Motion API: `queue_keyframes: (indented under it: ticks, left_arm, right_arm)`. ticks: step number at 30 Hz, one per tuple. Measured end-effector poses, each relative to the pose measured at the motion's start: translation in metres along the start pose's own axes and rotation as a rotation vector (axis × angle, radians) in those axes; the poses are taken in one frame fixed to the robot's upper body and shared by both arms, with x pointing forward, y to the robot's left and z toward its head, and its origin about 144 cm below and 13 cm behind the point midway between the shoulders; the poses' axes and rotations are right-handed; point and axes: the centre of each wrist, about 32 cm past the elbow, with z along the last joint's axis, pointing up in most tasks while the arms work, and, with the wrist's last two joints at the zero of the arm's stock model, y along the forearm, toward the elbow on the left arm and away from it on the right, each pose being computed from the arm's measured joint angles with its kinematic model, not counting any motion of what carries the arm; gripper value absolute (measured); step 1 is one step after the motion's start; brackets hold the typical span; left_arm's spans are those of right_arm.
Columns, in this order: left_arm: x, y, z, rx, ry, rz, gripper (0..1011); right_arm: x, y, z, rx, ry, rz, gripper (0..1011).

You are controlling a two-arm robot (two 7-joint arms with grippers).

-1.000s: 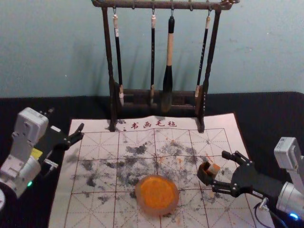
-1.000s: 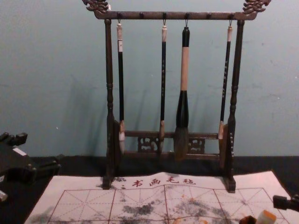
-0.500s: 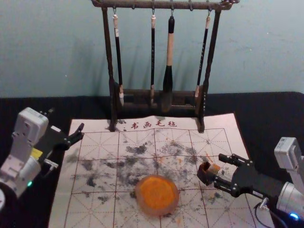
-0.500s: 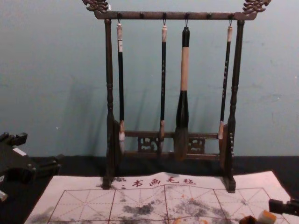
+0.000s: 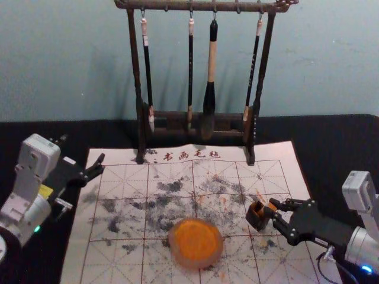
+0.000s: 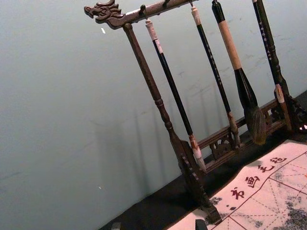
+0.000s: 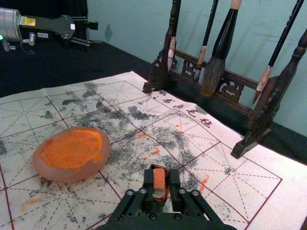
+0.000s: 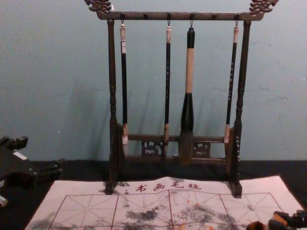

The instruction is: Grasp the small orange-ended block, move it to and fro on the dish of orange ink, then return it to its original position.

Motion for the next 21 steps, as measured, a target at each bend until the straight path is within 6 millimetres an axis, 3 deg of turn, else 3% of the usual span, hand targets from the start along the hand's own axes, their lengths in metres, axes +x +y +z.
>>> queue_keyframes:
  ticks: [3, 21]
  left_arm:
    - [0.0000, 0.0000, 0.0000, 0.000, 0.000, 0.000, 1001]
    - [0.0000, 0.0000, 0.0000, 0.000, 0.000, 0.000, 1001]
  right_arm:
    - [0.0000, 0.0000, 0.0000, 0.000, 0.000, 0.000, 101]
    - [0.0000, 0.0000, 0.0000, 0.000, 0.000, 0.000, 85]
